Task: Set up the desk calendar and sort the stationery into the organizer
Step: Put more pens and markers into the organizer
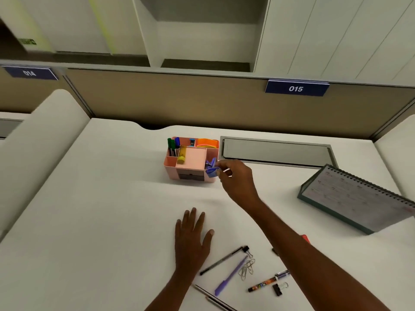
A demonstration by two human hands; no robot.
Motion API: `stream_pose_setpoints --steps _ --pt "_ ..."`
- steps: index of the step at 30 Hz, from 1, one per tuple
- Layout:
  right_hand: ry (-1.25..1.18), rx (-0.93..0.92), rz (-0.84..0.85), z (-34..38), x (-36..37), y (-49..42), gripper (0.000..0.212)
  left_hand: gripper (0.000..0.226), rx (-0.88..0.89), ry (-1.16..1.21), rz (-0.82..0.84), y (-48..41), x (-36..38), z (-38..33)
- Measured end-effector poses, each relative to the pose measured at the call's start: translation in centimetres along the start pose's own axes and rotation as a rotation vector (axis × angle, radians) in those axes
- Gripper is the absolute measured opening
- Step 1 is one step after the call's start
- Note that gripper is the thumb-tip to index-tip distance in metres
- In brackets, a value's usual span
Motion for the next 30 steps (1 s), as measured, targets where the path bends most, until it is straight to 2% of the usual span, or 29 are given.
stream_pose_setpoints --steps 5,9,13,17,26,30 --pt "0.08 -0.095 -0.011 3.0 2.1 -5.9 0.019 0.056 -0.008 0.064 -0.07 -0.7 -1.2 -0.9" --pt "0.183 -0.188 -0.018 4.6 4.5 -10.5 0.014 0.047 -0.043 0.166 -0.207 -4.7 -4.5 -2.3" --pt "0.293 -0.314 0.038 5.5 6.7 -13.7 0.015 0.047 -0.015 0.16 -0.322 -9.1 -7.5 -3.0" --pt "0.465 -0.426 0.168 6.0 8.2 -15.4 0.03 0.053 0.016 0.151 -0.316 -11.6 -8.1 -2.9" --pt "0.642 -0.55 0.376 4.2 10.5 -17.7 0.024 0.058 0.059 0.122 -0.293 -13.5 -6.9 -2.6" --pt "0.764 -0.649 0.407 4.2 11.1 -18.1 0.024 0.058 0.055 0.104 -0.29 -13.9 -6.4 -2.4"
Point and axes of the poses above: each hand's wrist, its own y-axis away from the middle knuckle, its own x-axis out of the palm, z = x × y, the point moved 2 cm from there along -y, towards the middle knuckle, and after that the axes turned 3 degrees about -z, right-handed, at the moved point
